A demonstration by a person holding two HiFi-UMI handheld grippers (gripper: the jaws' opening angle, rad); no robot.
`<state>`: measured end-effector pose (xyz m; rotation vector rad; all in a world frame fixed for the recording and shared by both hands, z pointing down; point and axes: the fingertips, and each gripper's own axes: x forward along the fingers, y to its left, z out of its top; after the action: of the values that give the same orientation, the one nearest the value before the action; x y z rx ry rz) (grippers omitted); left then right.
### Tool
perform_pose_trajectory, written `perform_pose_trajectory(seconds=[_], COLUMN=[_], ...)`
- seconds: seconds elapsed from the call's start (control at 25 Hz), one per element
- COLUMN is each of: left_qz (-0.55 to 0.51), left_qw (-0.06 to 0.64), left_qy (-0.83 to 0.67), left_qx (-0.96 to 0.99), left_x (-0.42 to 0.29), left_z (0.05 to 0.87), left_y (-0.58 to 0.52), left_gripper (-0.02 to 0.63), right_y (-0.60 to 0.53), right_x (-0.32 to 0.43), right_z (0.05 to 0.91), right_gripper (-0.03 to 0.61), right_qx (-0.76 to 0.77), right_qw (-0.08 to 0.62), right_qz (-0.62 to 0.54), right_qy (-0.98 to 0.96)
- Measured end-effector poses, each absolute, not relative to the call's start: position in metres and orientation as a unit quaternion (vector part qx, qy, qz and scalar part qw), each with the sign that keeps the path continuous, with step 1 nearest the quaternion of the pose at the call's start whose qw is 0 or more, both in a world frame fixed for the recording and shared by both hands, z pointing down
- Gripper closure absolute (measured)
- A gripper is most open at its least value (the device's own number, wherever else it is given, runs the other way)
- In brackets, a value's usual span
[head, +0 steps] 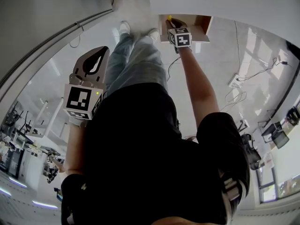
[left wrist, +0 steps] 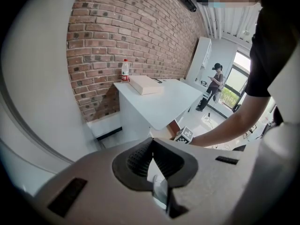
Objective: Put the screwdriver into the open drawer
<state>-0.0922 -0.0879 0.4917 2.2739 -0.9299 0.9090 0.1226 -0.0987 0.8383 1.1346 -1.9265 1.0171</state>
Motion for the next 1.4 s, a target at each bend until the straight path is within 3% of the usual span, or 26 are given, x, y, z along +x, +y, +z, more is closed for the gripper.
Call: perform_pose_trajectory(seconds=[1.4], left_qz=[0.362], left_qw=[0.282], left_qy=[-0.326], left_qx=[0.826], left_x=[-0.121], left_z=[0.532], left_y=[-0.070], left_gripper=[0.611], right_y=[-0.126], right_x=[0.114], right_z=[0.922], right_gripper=[0.496], right_qx=[0.474], right_qw=[0.350], right_qz=[0.412], right_qy=[-0.695])
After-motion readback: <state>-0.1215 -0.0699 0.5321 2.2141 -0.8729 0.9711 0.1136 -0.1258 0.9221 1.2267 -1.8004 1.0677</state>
